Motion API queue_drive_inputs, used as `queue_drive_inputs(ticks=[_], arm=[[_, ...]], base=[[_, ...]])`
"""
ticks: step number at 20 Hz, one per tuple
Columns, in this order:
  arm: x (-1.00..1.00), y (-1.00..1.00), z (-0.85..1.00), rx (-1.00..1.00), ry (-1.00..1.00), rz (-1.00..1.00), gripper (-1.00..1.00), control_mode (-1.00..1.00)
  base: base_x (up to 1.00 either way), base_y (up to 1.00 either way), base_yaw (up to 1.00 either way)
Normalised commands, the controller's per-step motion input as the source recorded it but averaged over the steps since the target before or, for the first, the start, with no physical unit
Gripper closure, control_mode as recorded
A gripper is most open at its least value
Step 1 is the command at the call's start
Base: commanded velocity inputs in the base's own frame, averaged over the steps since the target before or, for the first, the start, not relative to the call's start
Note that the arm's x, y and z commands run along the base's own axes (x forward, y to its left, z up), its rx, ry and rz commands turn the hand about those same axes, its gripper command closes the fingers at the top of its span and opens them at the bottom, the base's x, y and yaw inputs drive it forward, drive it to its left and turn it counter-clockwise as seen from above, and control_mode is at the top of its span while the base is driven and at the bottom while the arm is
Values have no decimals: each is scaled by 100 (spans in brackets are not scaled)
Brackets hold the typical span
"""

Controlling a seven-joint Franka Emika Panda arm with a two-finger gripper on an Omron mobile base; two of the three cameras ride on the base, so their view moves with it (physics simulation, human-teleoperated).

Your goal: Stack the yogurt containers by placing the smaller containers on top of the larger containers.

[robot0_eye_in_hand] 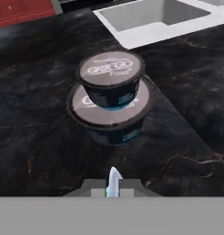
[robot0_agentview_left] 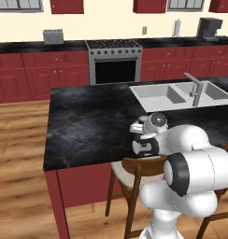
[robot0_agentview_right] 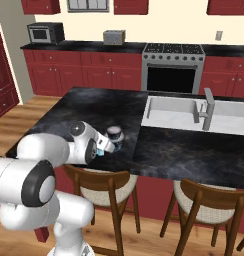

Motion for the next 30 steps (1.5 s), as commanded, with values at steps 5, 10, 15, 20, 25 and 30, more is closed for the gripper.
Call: queue_drive_inputs(ticks=[5, 10, 15, 20, 25, 30], arm=[[-1, 0, 48, -1, -4, 8, 100, -100], [0, 0, 47, -1, 0, 9, 100, -100], [0, 0, 25, -8, -1, 10, 100, -100], [1, 0, 21, -11, -3, 11, 100, -100], [1, 0, 18, -12, -4, 11, 100, -100], [0, 0, 16, -14, -10, 11, 100, -100]], base=[[0, 0, 0], [0, 0, 0], [0, 0, 0], [0, 0, 0], [0, 0, 0], [0, 0, 0]])
